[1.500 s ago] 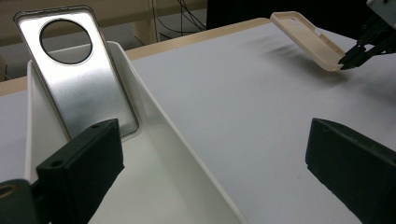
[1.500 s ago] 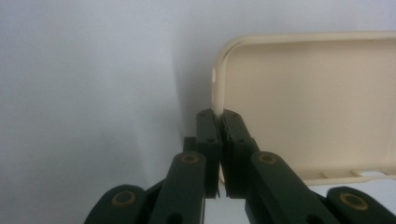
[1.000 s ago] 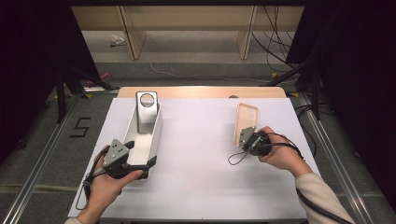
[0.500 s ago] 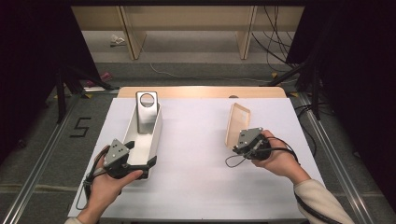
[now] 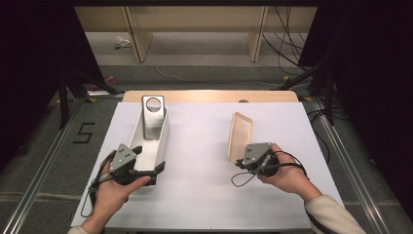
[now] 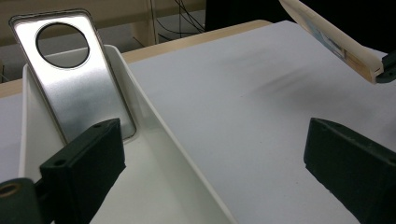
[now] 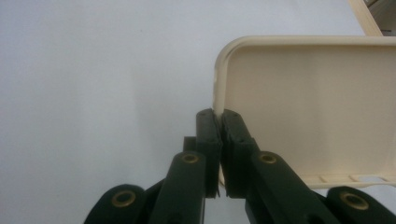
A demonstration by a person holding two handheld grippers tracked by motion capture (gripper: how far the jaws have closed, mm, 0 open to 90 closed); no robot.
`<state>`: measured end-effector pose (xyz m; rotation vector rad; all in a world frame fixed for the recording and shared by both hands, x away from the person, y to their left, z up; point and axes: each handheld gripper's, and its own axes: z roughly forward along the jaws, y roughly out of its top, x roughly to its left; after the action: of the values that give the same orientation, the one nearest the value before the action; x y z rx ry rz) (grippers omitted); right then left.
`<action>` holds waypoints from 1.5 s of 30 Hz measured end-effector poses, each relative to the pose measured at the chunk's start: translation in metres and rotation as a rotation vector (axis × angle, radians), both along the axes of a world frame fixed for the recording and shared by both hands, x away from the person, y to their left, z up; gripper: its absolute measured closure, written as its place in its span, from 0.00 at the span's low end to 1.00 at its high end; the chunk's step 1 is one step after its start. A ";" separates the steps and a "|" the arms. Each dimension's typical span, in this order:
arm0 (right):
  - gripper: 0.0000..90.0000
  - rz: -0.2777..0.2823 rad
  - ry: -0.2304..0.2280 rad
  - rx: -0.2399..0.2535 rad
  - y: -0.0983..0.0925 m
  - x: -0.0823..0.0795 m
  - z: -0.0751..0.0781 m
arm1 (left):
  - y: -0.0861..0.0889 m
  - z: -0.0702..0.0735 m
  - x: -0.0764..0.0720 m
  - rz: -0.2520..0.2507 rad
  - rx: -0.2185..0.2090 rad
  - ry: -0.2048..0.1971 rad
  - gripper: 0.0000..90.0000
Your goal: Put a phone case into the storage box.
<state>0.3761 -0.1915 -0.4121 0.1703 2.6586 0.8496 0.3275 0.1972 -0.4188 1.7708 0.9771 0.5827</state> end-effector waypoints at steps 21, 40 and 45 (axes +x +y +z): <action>0.97 0.063 -0.025 0.025 0.016 -0.020 0.002 | -0.020 0.024 0.014 -0.056 -0.030 0.031 0.10; 0.97 0.095 -0.046 0.017 0.029 -0.027 0.003 | -0.068 0.054 0.055 -0.140 0.004 0.060 0.16; 0.97 0.100 -0.049 0.018 0.033 -0.028 0.003 | -0.085 0.057 0.065 -0.162 0.011 0.081 0.17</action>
<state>0.3480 -0.1590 -0.4093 0.0211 2.6333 0.8970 0.3930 0.1121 -0.3615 1.8755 0.8762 0.4176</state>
